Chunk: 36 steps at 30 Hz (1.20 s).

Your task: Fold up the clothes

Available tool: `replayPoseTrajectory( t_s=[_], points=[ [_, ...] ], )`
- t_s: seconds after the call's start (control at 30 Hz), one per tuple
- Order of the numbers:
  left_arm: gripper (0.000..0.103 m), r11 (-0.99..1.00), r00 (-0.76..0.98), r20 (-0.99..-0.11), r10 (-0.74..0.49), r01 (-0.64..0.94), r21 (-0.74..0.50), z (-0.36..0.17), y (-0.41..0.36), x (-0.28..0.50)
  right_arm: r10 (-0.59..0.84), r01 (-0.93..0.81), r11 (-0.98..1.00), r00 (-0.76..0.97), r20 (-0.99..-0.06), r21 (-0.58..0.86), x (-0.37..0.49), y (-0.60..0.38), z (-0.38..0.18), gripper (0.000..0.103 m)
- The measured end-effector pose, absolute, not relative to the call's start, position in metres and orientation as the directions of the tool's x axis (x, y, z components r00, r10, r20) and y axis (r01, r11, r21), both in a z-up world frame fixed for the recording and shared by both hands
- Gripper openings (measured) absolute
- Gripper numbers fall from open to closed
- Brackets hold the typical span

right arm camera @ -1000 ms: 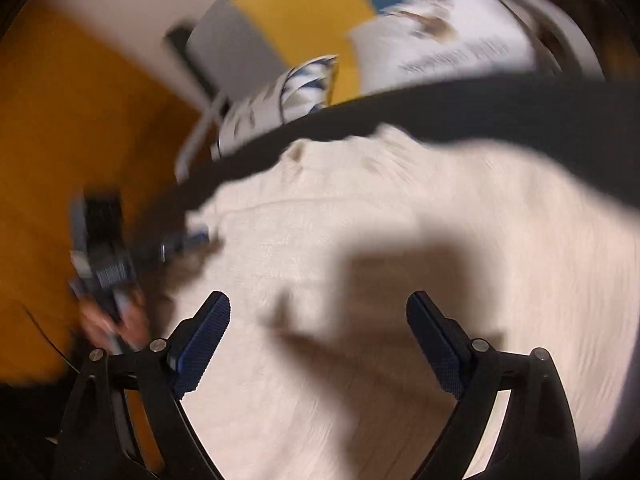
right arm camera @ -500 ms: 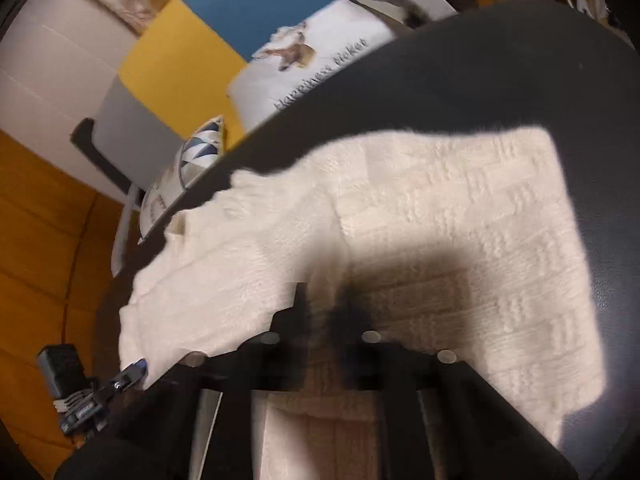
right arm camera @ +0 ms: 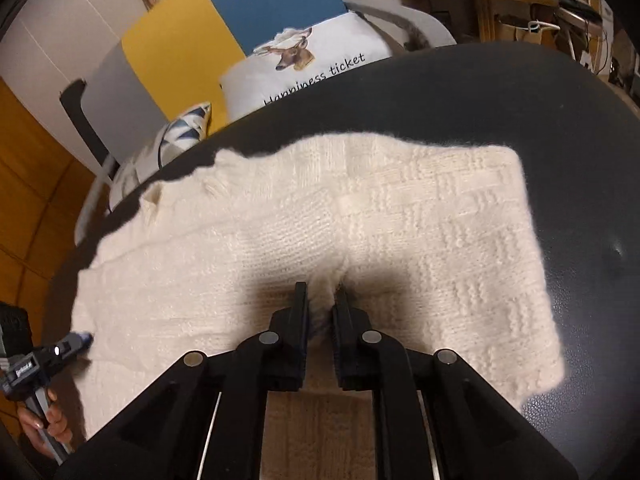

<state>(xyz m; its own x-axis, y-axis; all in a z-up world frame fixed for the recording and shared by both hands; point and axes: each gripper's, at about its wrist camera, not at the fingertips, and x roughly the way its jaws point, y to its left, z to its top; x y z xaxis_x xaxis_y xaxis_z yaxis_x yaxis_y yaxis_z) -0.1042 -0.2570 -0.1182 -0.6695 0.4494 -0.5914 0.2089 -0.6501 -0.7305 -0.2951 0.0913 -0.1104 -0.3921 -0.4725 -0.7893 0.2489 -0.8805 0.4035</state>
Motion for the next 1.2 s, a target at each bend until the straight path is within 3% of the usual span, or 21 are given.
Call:
replayPoseTrajectory(
  t_s=[0.2, 0.3, 0.33, 0.47, 0.67, 0.87, 1.13, 1.17, 1.2],
  points=[
    [0.035, -0.357, -0.813, -0.439, 0.382, 0.308, -0.882, -0.135, -0.297, -0.039, -0.459, 0.247, -0.888, -0.493, -0.739, 0.387, -0.287, 0.099, -0.080, 0.031],
    [0.035, -0.274, -0.837, -0.429, 0.339, 0.349, -0.896, -0.145, -0.310, -0.025, -0.484, 0.329, -0.874, -0.532, -0.695, 0.357, -0.269, 0.088, -0.054, 0.050],
    [0.035, -0.255, -0.836, -0.431, 0.340, 0.360, -0.898, -0.148, -0.310, -0.024, -0.497, 0.361, -0.865, -0.525, -0.691, 0.348, -0.265, 0.079, -0.050, 0.051],
    [0.036, -0.207, -0.844, -0.409, 0.346, 0.357, -0.911, -0.151, -0.302, -0.025, -0.527, 0.473, -0.827, -0.464, -0.712, 0.304, -0.256, 0.032, -0.048, 0.051],
    [0.038, -0.114, -0.872, -0.341, 0.351, 0.321, -0.940, -0.144, -0.290, -0.034, -0.472, 0.494, -0.833, -0.401, -0.785, 0.249, -0.260, -0.019, -0.078, 0.051],
    [0.040, -0.114, -0.834, -0.432, 0.343, 0.419, -0.901, -0.161, -0.282, -0.047, -0.490, 0.477, -0.832, -0.388, -0.781, 0.285, -0.262, -0.019, -0.088, 0.051],
    [0.041, -0.082, -0.868, -0.432, 0.245, 0.425, -0.901, -0.166, -0.290, -0.061, -0.520, 0.478, -0.818, -0.374, -0.768, 0.321, -0.263, -0.018, -0.095, 0.052],
    [0.035, -0.089, -0.873, -0.433, 0.224, 0.425, -0.901, -0.166, -0.290, -0.060, -0.523, 0.481, -0.815, -0.374, -0.766, 0.323, -0.262, -0.018, -0.095, 0.053],
    [0.021, -0.120, -0.873, -0.448, 0.193, 0.432, -0.894, -0.162, -0.290, -0.056, -0.527, 0.484, -0.813, -0.374, -0.763, 0.324, -0.262, -0.018, -0.095, 0.054]
  ],
)
